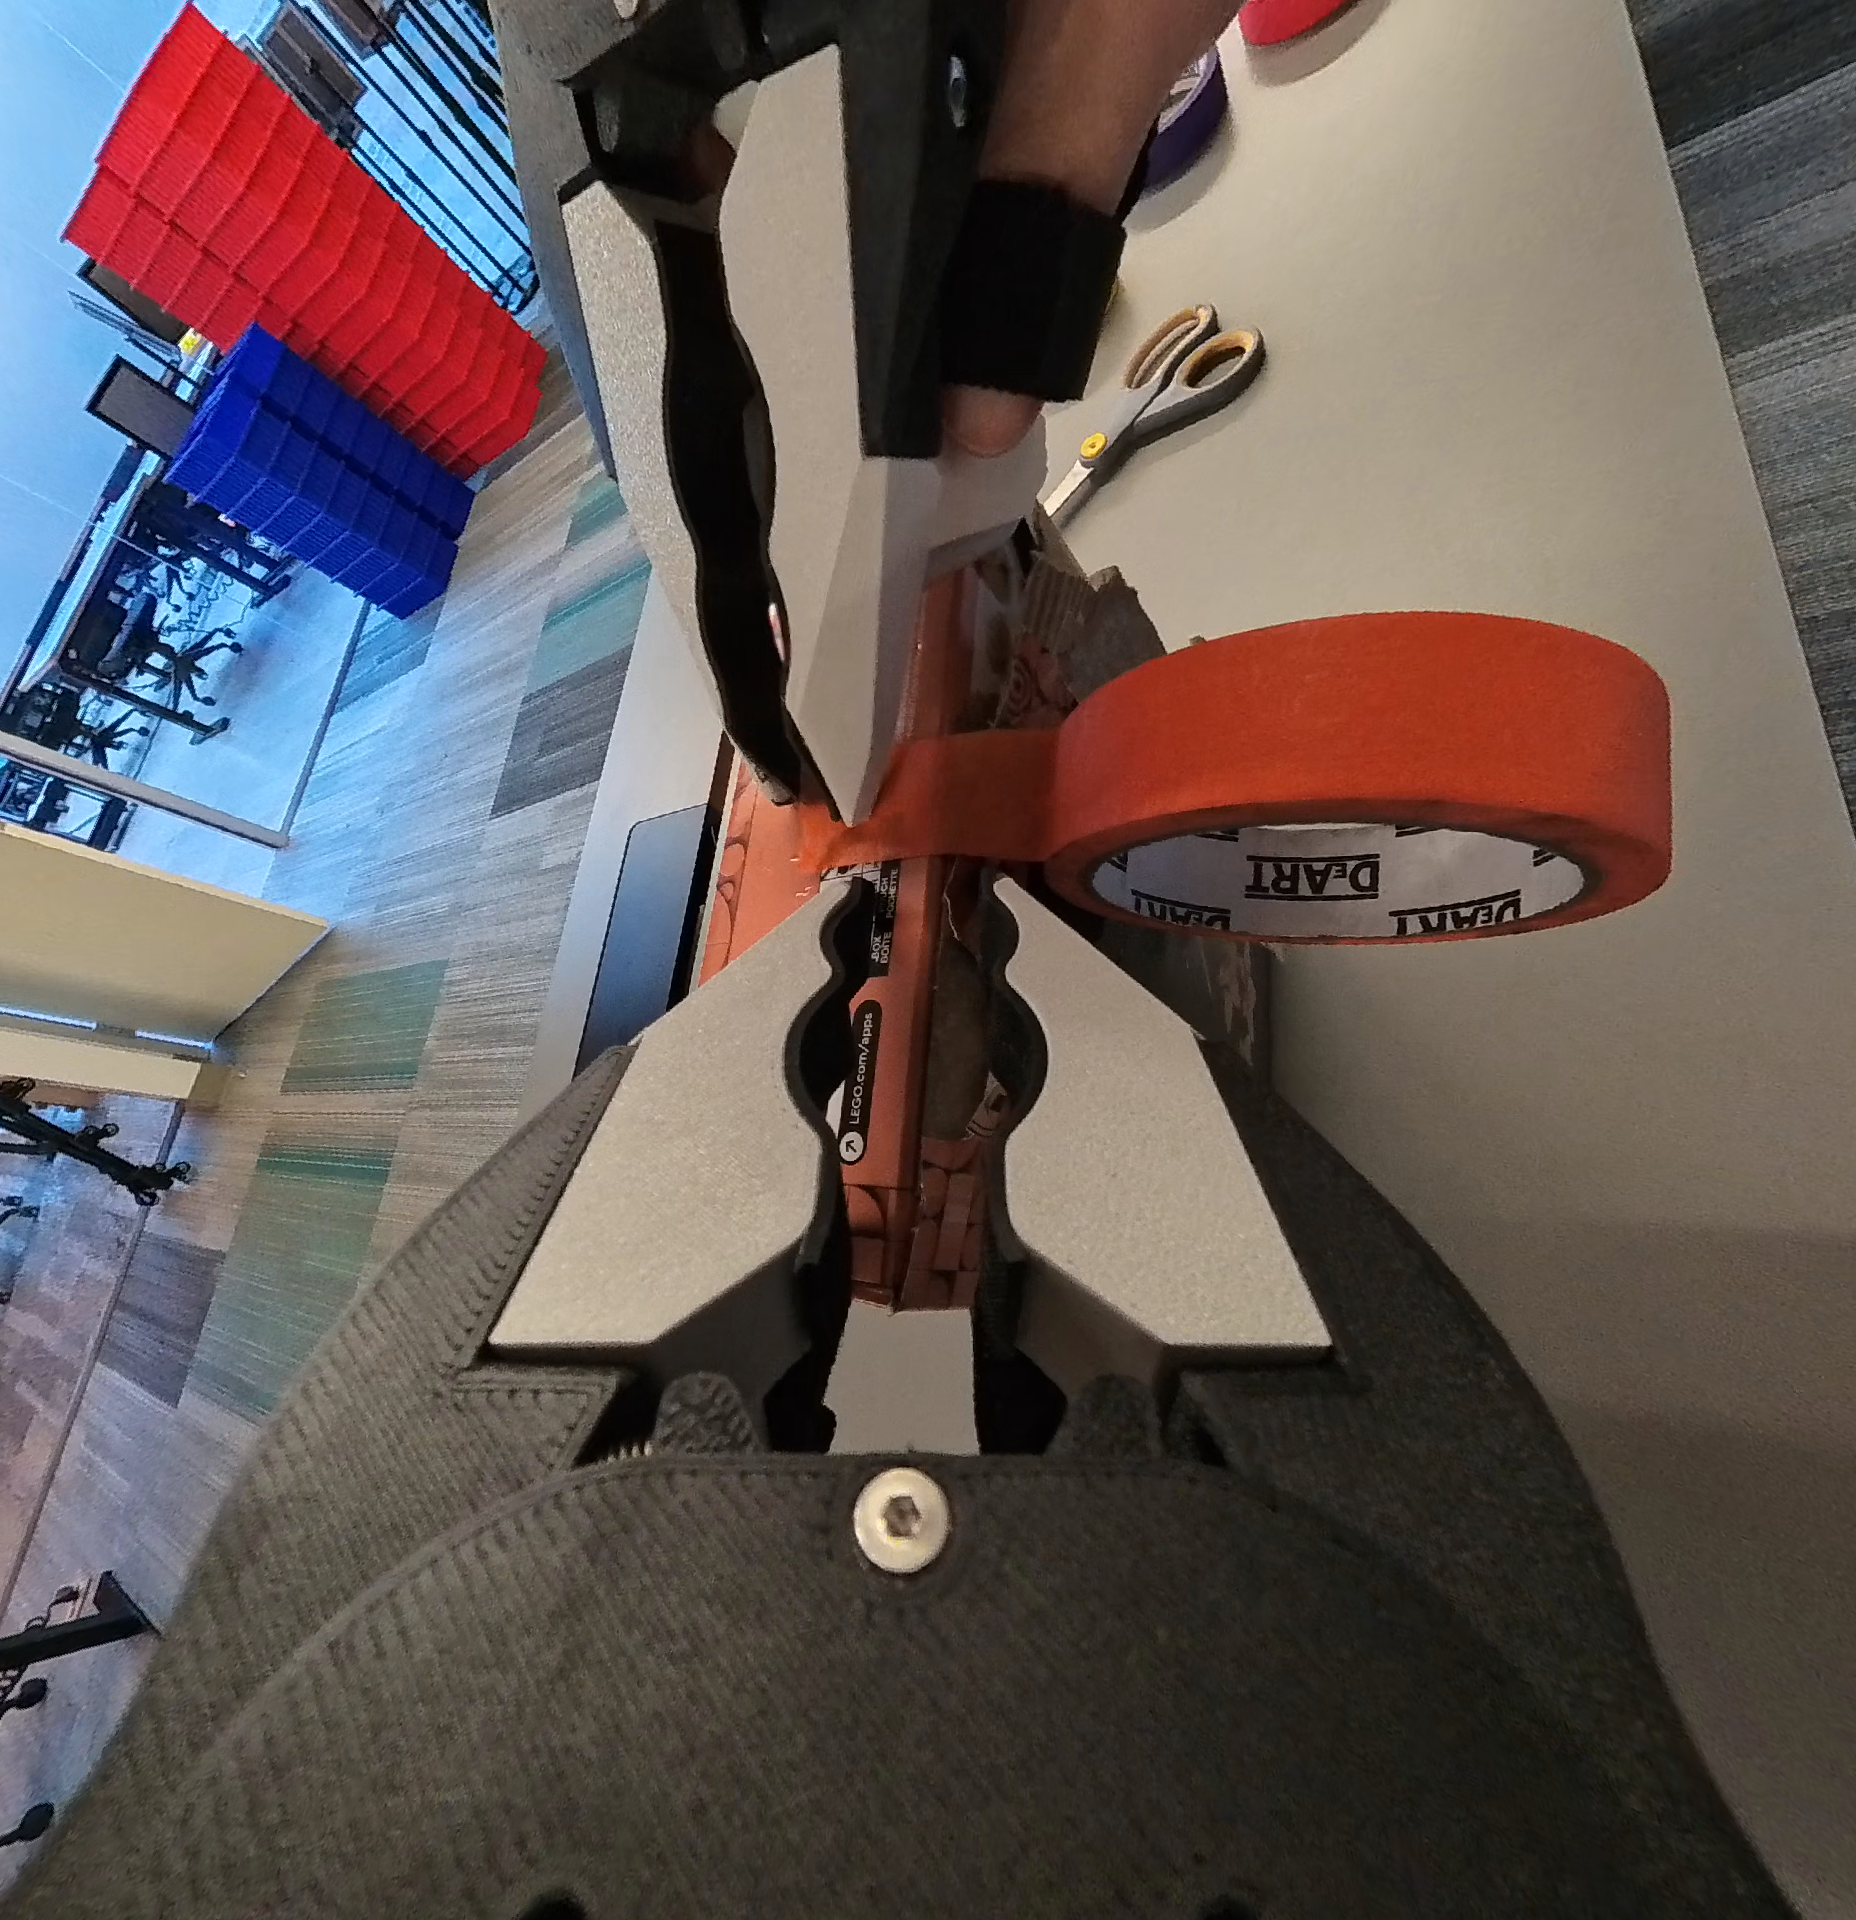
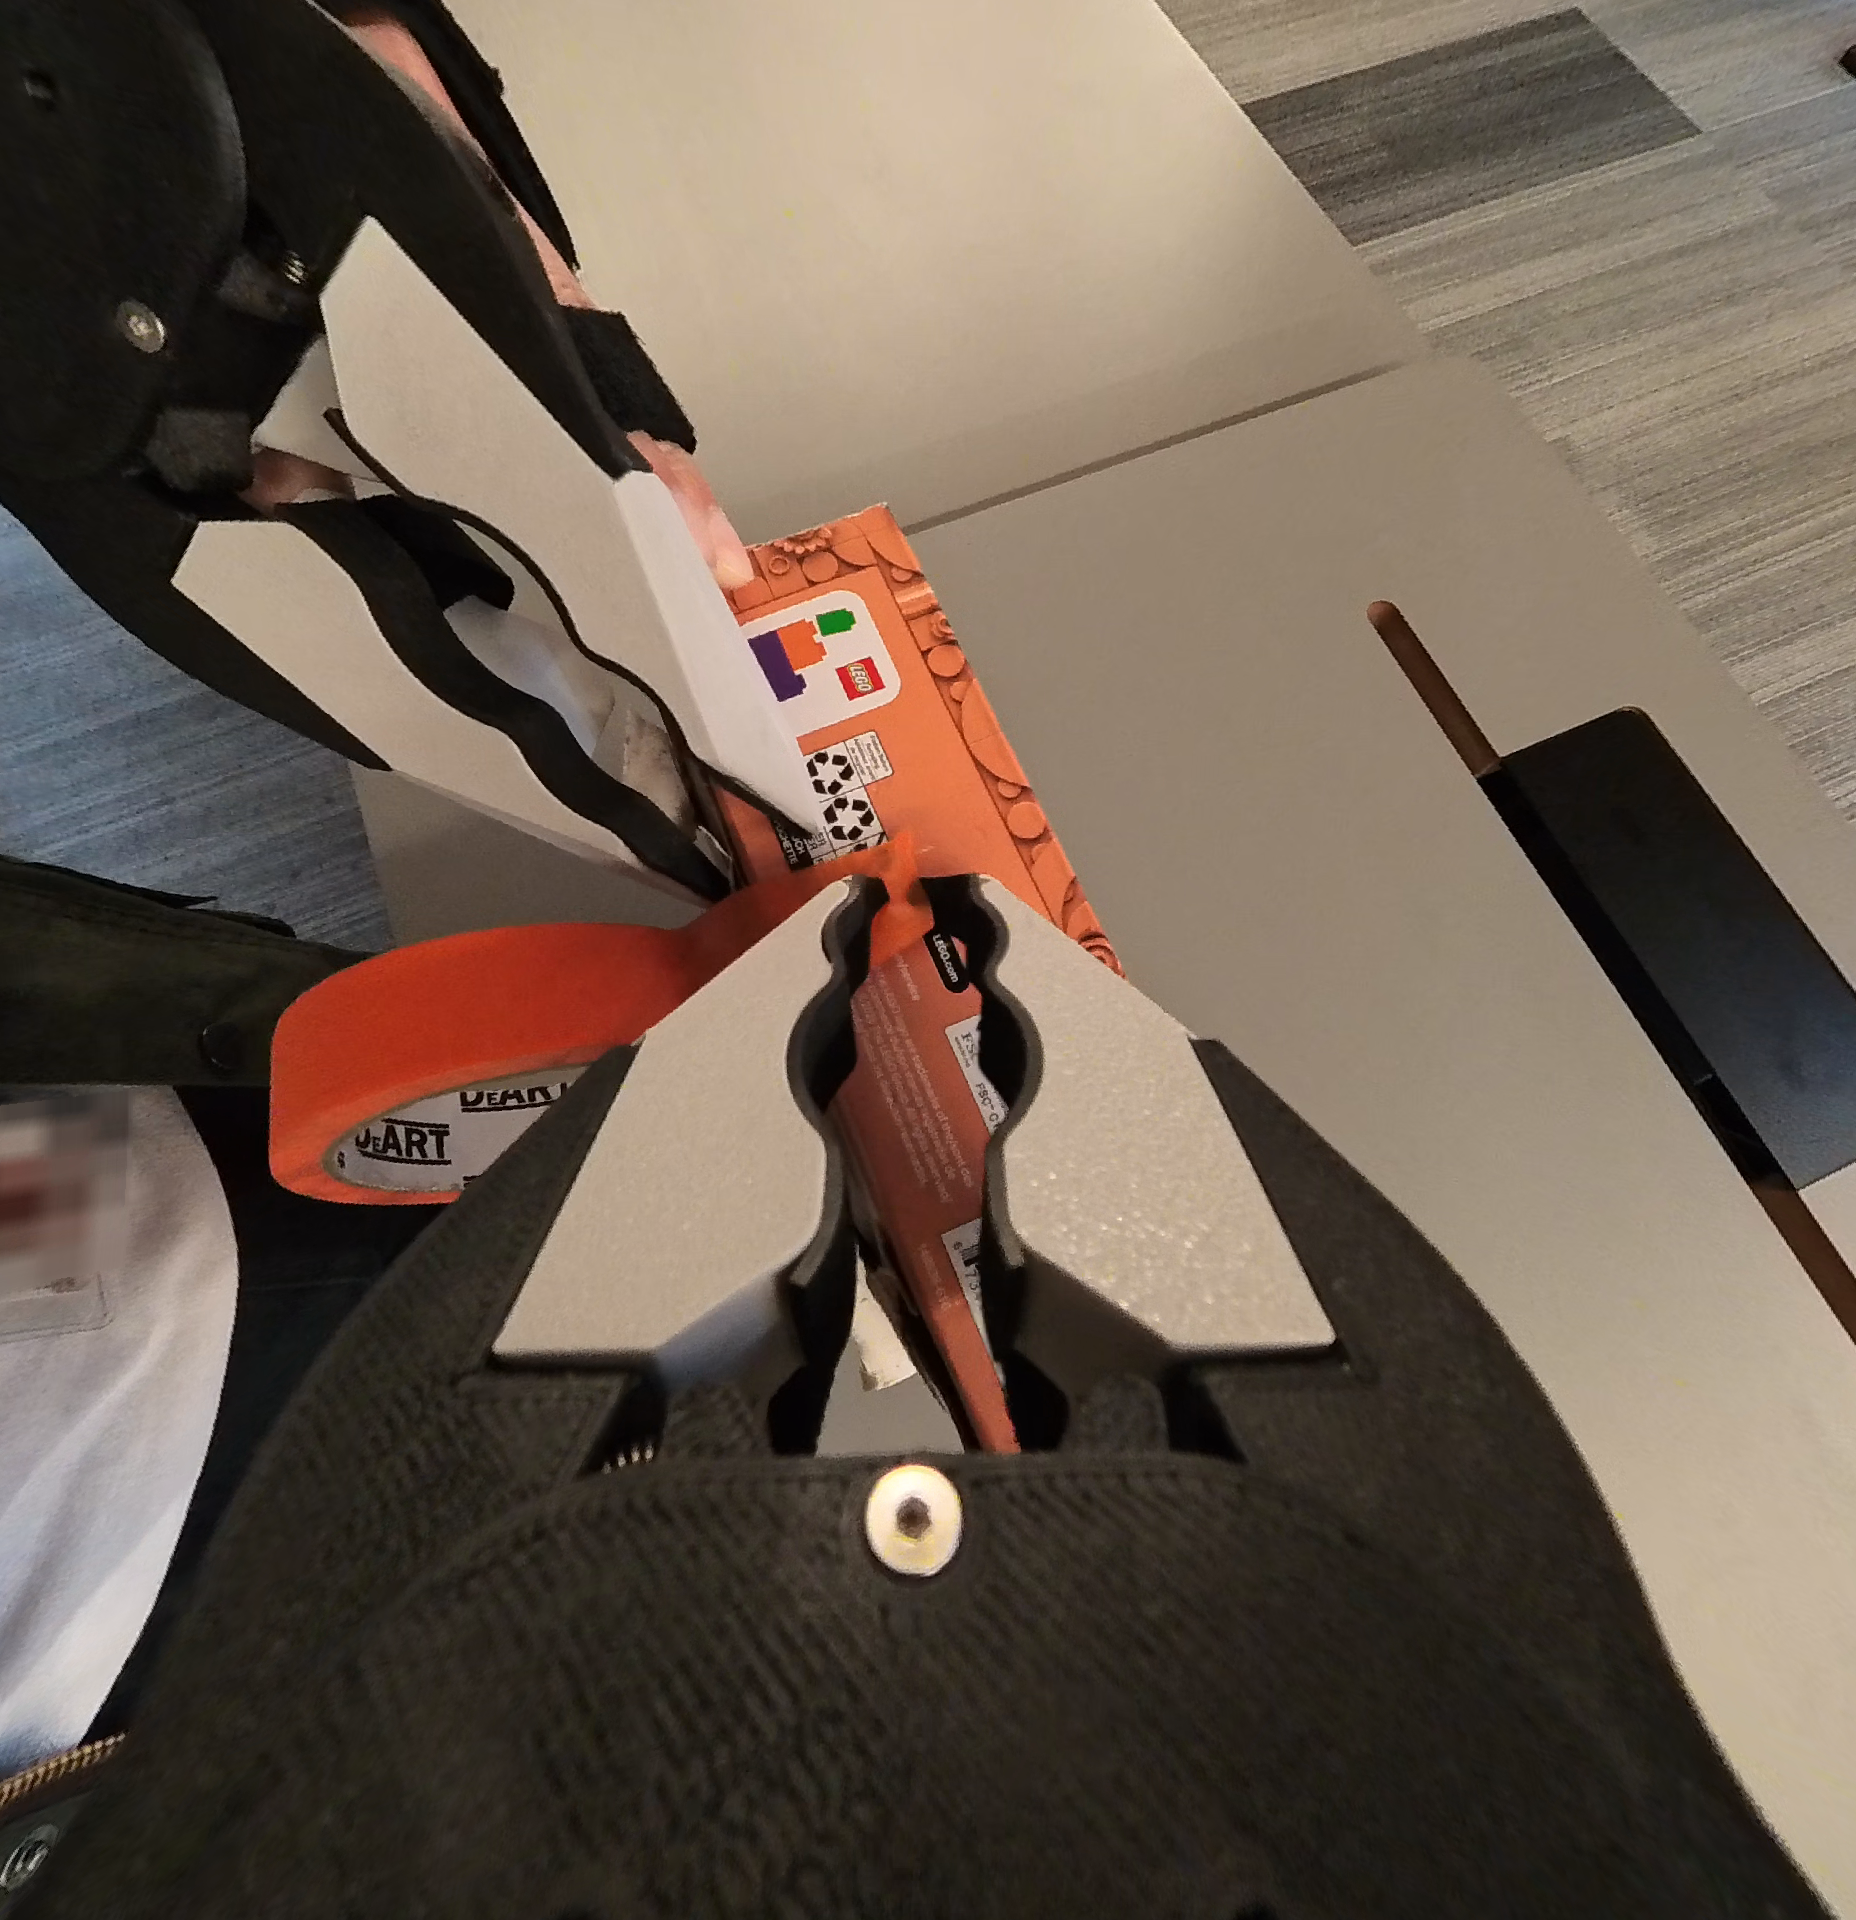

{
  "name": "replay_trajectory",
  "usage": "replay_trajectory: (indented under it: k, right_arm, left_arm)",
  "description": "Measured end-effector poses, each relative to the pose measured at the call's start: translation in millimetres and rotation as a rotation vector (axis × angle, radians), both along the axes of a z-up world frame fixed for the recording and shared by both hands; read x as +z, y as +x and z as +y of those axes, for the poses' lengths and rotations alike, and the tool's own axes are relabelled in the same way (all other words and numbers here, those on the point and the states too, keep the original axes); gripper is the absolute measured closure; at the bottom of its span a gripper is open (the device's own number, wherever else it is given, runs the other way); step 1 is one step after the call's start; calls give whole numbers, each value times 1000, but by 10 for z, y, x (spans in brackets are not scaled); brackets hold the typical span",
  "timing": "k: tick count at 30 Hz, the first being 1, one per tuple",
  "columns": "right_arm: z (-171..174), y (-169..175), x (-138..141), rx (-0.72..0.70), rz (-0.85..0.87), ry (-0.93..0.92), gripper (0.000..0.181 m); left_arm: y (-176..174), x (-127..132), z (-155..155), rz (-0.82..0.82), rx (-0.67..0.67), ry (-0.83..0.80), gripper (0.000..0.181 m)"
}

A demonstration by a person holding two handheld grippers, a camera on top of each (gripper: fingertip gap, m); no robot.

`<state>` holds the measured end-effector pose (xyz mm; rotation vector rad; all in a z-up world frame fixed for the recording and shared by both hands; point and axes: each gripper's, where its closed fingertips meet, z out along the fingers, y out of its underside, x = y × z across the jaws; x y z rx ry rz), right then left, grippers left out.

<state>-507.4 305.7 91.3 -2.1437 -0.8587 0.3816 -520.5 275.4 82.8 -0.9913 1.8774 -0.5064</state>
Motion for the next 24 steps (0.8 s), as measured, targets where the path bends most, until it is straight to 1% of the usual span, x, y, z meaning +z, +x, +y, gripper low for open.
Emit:
replay_trajectory:
  k: [12, 13, 14, 15, 17, 18, 22, 23, 24]
  right_arm:
    - [-7, -11, -2, 17, 20, 11, 161]
    - [2, -1, -1, 11, 16, 15, 157]
    - [95, 112, 10, -65, -13, 52, 126]
    - [124, 168, 11, -84, -25, 65, 113]
    - [90, 140, 8, -56, -19, 55, 122]
    - [92, 131, 19, -49, -35, 77, 124]
    - [118, 157, 40, -76, -35, 104, 122]
    - [117, 172, 68, -96, -5, 101, 123]
    - [109, 166, 147, -113, 69, 99, 124]
  left_arm:
    - [1, -3, -4, 3, 0, -5, 163]
    - [1, -3, -4, 4, 0, -6, 163]
    - [-1, -4, -11, 7, -3, -6, 163]
    - [-2, -4, -20, 7, -4, -5, 163]
    - [-2, -4, -21, 4, -3, -1, 163]
    - [-2, -3, -16, 2, -2, -1, 163]
    - [0, -3, -4, 2, -2, -4, 163]
    - [0, -2, -4, 3, -2, -4, 163]
    - [0, -2, -2, 2, -2, -5, 163]
